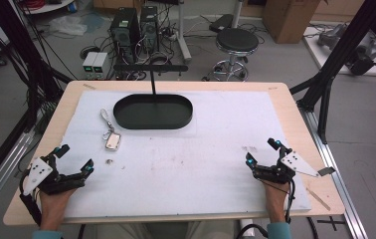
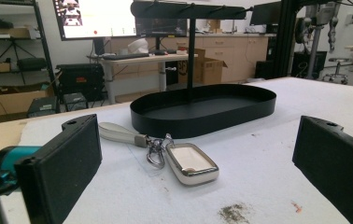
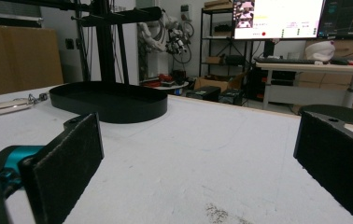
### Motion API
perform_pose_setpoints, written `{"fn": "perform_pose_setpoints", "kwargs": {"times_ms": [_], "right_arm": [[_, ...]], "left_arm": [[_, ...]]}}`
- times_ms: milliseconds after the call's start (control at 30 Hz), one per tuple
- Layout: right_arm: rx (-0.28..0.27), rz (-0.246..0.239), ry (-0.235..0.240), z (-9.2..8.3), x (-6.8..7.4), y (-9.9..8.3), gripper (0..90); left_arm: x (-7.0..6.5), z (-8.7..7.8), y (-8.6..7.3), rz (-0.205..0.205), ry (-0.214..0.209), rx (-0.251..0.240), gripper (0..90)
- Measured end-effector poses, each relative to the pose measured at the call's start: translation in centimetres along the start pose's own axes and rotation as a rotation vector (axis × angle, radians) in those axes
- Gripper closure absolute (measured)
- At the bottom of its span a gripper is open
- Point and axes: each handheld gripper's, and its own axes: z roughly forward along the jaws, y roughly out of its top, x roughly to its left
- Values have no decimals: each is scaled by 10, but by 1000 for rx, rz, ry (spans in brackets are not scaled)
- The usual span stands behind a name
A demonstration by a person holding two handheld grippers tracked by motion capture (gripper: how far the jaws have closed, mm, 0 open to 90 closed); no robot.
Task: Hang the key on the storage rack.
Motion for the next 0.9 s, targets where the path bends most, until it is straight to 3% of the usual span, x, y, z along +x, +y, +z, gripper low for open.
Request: {"fn": "perform_pose_setpoints", "kwargs": {"times_ms": [633, 733, 900], "right_arm": [[3, -13, -1, -1, 1, 0, 7], [3, -12, 1, 0, 2, 0, 7], [4, -10, 1, 0, 2, 0, 7]], "left_arm": [[3, 2, 1, -28, -8, 21, 17], [6, 3, 5, -47, 27, 104, 17], [11, 10, 21, -29, 25, 138, 17]]}}
